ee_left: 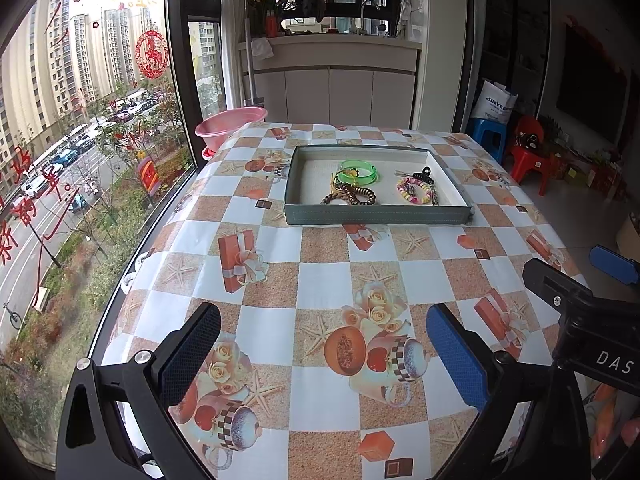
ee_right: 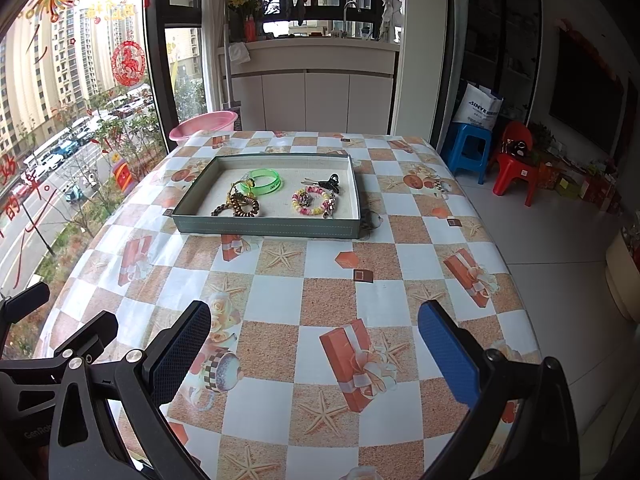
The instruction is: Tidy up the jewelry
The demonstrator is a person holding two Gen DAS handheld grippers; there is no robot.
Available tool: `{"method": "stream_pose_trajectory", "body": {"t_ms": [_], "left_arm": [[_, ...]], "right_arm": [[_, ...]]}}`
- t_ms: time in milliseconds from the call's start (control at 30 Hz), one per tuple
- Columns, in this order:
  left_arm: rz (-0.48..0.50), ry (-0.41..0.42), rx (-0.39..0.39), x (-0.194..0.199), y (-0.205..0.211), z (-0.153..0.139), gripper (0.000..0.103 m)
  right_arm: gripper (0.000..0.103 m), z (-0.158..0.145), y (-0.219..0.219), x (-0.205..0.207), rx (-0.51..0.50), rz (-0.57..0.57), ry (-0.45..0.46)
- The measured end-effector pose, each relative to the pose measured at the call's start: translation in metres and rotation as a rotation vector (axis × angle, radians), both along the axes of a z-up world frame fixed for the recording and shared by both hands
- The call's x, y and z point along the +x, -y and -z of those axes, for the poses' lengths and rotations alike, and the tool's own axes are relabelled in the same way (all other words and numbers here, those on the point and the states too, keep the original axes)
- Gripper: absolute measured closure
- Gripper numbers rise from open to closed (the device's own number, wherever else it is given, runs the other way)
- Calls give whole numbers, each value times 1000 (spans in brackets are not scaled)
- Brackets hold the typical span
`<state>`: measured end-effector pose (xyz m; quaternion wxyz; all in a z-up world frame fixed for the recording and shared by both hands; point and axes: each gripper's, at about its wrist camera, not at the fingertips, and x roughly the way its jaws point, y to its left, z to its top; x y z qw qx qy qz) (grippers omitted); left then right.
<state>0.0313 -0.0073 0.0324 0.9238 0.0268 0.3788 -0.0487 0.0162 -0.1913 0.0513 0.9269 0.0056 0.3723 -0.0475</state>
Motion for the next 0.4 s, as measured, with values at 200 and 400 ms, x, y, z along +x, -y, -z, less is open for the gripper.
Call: {"method": "stream_pose_trajectory", "body": {"t_ms": [200,400], "left_arm": [[-2,3,-5,1,-2,1,0],[2,0,-5,2,-1,1,0]], "right_arm": [[0,1,-1,0,2,-1,0],[0,1,-1,0,2,0,-1]]}}
